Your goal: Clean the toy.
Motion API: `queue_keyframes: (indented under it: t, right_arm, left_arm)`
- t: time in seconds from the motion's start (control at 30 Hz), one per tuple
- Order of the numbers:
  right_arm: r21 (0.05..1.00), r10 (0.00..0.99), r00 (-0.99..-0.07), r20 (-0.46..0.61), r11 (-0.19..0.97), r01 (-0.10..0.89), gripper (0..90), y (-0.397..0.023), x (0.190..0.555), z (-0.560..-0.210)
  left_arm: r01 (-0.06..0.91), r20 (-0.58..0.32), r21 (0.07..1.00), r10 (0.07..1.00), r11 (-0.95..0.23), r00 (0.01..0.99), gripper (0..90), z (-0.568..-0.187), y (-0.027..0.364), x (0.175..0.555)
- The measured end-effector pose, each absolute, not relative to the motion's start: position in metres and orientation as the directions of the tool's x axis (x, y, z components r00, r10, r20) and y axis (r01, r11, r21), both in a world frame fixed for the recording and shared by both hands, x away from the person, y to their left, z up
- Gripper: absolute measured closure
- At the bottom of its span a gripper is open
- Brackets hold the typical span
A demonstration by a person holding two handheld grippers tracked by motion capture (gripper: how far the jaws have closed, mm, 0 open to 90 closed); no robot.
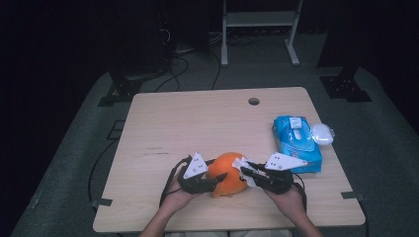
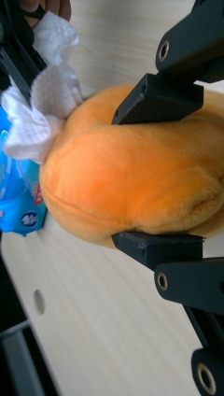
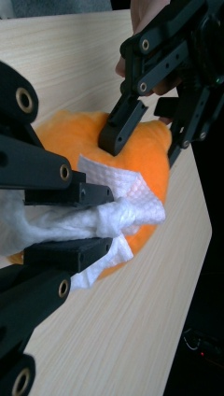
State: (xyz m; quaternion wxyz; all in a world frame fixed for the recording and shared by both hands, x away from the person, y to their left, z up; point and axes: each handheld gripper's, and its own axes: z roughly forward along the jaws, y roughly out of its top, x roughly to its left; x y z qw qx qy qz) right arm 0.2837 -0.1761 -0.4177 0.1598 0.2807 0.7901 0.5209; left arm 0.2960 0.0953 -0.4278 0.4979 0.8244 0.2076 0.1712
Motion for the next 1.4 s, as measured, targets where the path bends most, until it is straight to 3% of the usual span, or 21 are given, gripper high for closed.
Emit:
queue_keyframes:
  t: [0.07,0.17,0.23,0.33,0.4,0.5,0.6,0.67,0.7,0.77,0.87,0.9,1.03,1.13,1.2,1.3,1.4]
  right_arm:
    - [0.909,0.61,-0.791,0.043,0.304,0.284,75.0,-0.176,0.285,-0.421]
    - [0.905,0.598,-0.8,0.056,0.308,0.293,75.1,-0.174,0.283,-0.427]
    - [0.905,0.597,-0.8,0.057,0.308,0.294,75.1,-0.173,0.282,-0.427]
    - [0.907,0.587,-0.807,0.067,0.301,0.294,75.1,-0.169,0.28,-0.423]
    - [0.919,0.571,-0.817,0.076,0.278,0.28,75.1,-0.168,0.28,-0.416]
    - [0.922,0.588,-0.807,0.06,0.278,0.271,75.2,-0.169,0.283,-0.412]
    - [0.914,0.614,-0.784,0.093,0.259,0.312,75.2,-0.18,0.291,-0.416]
    - [0.91,0.61,-0.785,0.108,0.257,0.326,75.2,-0.183,0.292,-0.42]
    - [0.907,0.611,-0.787,0.085,0.28,0.315,75.2,-0.181,0.289,-0.42]
    - [0.907,0.61,-0.787,0.087,0.278,0.315,75.2,-0.181,0.289,-0.42]
    - [0.907,0.608,-0.788,0.094,0.274,0.319,75.2,-0.181,0.289,-0.42]
    - [0.91,0.613,-0.785,0.092,0.268,0.316,75.2,-0.179,0.288,-0.418]
    - [0.925,0.596,-0.797,0.098,0.242,0.294,75.2,-0.174,0.285,-0.409]
    - [0.931,0.586,-0.805,0.09,0.239,0.277,75.1,-0.169,0.287,-0.403]
    - [0.927,0.588,-0.804,0.094,0.242,0.285,75.2,-0.17,0.288,-0.405]
    - [0.914,0.602,-0.792,0.099,0.259,0.311,75.2,-0.175,0.291,-0.416]
    - [0.915,0.611,-0.785,0.104,0.25,0.316,75.2,-0.175,0.287,-0.414]
  left_arm:
    - [0.213,0.022,0.893,0.512,-0.395,0.859,35.8,-0.431,0.098,0.299]
    - [0.338,-0.12,0.887,0.55,-0.314,0.826,14.6,-0.432,0.104,0.308]
    - [0.378,-0.164,0.872,0.542,-0.312,0.825,15.3,-0.435,0.105,0.311]
    - [0.326,-0.105,0.879,0.526,-0.348,0.844,30.7,-0.439,0.102,0.306]
    - [0.271,-0.052,0.885,0.498,-0.379,0.865,36.0,-0.437,0.098,0.301]
    - [0.218,0.002,0.883,0.467,-0.416,0.884,36.1,-0.434,0.092,0.294]
    - [0.216,-0.014,0.889,0.446,-0.404,0.895,34.4,-0.433,0.092,0.294]
    - [0.256,-0.062,0.89,0.457,-0.376,0.887,25.3,-0.432,0.093,0.298]
    - [0.301,-0.106,0.886,0.477,-0.352,0.872,14.1,-0.431,0.095,0.302]
    - [0.372,-0.176,0.866,0.492,-0.335,0.852,10.4,-0.435,0.097,0.307]
    - [0.381,-0.194,0.863,0.479,-0.332,0.856,18.0,-0.442,0.098,0.307]
    - [0.356,-0.163,0.869,0.481,-0.344,0.862,31.2,-0.441,0.097,0.305]
    - [0.196,0.025,0.902,0.5,-0.385,0.866,40.6,-0.432,0.093,0.296]
    - [0.11,0.138,0.894,0.499,-0.434,0.855,39.8,-0.428,0.087,0.289]
    - [0.119,0.124,0.891,0.486,-0.437,0.865,37.7,-0.43,0.087,0.288]
    - [0.183,0.034,0.899,0.482,-0.397,0.876,26.9,-0.433,0.089,0.293]
    - [0.18,0.04,0.898,0.482,-0.401,0.875,30.9,-0.433,0.089,0.293]
